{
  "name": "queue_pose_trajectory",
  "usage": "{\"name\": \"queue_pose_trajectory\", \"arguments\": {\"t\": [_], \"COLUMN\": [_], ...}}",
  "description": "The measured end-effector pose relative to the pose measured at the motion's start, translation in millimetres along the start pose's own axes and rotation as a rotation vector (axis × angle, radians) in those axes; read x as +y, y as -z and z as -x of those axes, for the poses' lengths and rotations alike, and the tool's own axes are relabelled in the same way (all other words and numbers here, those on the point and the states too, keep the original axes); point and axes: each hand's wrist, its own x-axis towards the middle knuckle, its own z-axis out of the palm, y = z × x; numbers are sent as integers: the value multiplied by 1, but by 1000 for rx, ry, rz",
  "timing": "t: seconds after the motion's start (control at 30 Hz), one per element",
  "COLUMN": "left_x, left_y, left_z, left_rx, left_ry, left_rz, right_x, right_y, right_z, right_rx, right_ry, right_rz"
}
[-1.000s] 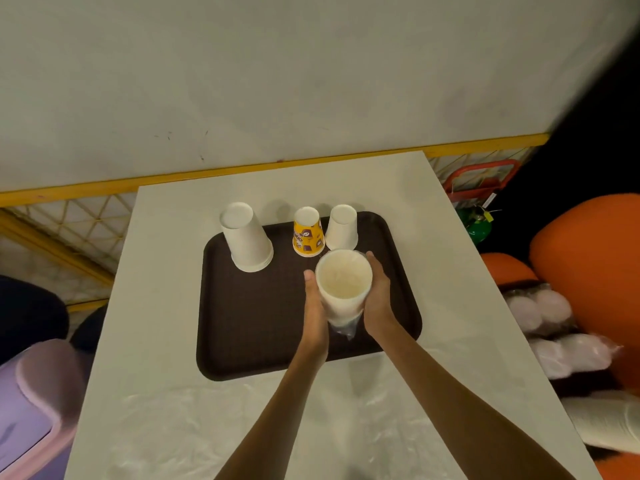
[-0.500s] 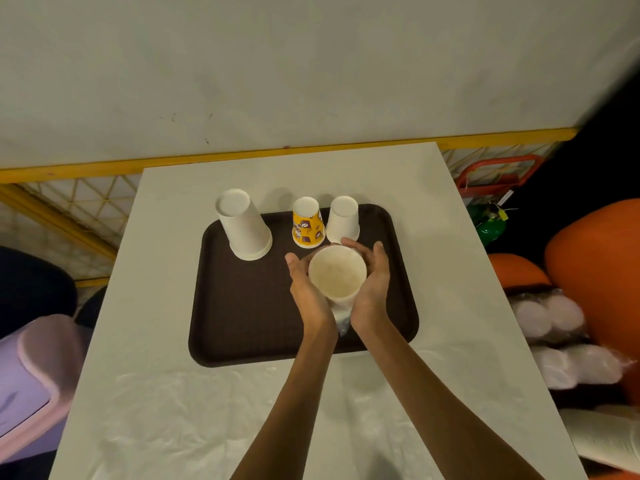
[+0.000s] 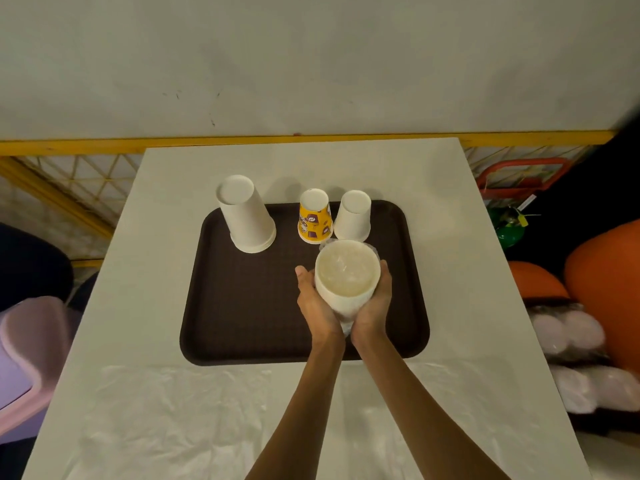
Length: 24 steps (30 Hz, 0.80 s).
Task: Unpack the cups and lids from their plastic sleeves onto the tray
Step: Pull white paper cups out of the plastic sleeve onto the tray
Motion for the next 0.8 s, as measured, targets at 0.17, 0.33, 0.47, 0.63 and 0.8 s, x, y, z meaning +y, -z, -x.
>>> {"name": "queue_pose_trajectory", "arguments": {"t": [0.17, 0.33, 0.47, 0.63, 0.8], "left_x": [-7, -11, -10, 16, 43], "left_y": [4, 8, 16, 18, -12], "left_z": [-17, -24, -18, -3, 21], "left_rx": [-4, 30, 147, 221, 118], "left_ry": [1, -3, -90, -296, -257], "left_rz": [24, -35, -178, -155, -95], "right_x": [8, 8, 0, -25, -51], "right_y": [5, 4, 9, 3, -21], "right_z": [-17, -21, -14, 3, 22], "right_rx": [-43, -29, -2, 83, -1], "right_ry": [13, 23, 105, 289, 179], "right_rz": [-46, 81, 266, 349, 236]}}
